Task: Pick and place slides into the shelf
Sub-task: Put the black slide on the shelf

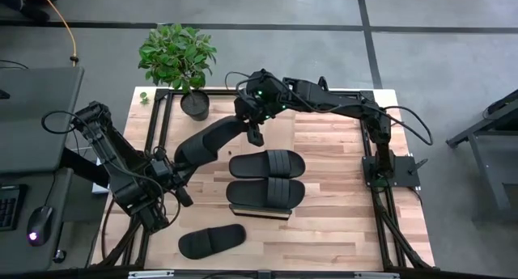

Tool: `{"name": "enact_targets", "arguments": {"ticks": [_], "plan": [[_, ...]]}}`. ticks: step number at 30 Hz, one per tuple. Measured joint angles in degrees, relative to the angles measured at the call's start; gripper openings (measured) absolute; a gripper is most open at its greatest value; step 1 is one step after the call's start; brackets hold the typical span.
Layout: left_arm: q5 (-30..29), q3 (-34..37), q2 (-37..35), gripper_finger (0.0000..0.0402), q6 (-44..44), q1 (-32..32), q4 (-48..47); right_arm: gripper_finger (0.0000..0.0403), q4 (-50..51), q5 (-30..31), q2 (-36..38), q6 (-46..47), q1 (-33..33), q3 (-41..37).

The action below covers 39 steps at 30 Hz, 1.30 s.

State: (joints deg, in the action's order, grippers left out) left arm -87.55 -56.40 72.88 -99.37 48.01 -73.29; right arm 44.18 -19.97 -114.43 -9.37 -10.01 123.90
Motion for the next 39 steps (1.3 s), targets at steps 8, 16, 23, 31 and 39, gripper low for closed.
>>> {"name": "enact_targets", "arguments": {"ticks": [8, 16, 23, 31, 39], "plan": [[2.32, 0.0, 0.0, 0.0024, 0.21, -0.02, -0.22, 0.0035, -0.74, -0.15, 0.0, 0.09, -0.49, 0.0], [3.22, 0.0, 0.0, 0.0037, 7.6, -0.02, -0.16, 0.0056, -1.09, 0.32, 0.0, -0.08, -0.63, 0.0], [3.17, 0.0, 0.0, 0.0093, 13.44, -0.02, -0.14, 0.0035, -1.2, 0.44, 0.0, 0.18, -0.72, 0.0], [2.11, 0.0, -0.01, 0.0166, 22.57, -0.07, -0.26, 0.0046, -0.57, -0.59, -0.02, 3.46, -3.21, 0.0], [-0.53, 0.0, -0.02, 0.0209, 30.69, 0.0, -0.29, 0.0041, 0.07, 0.49, -0.02, 5.91, -7.3, 0.0]]}}
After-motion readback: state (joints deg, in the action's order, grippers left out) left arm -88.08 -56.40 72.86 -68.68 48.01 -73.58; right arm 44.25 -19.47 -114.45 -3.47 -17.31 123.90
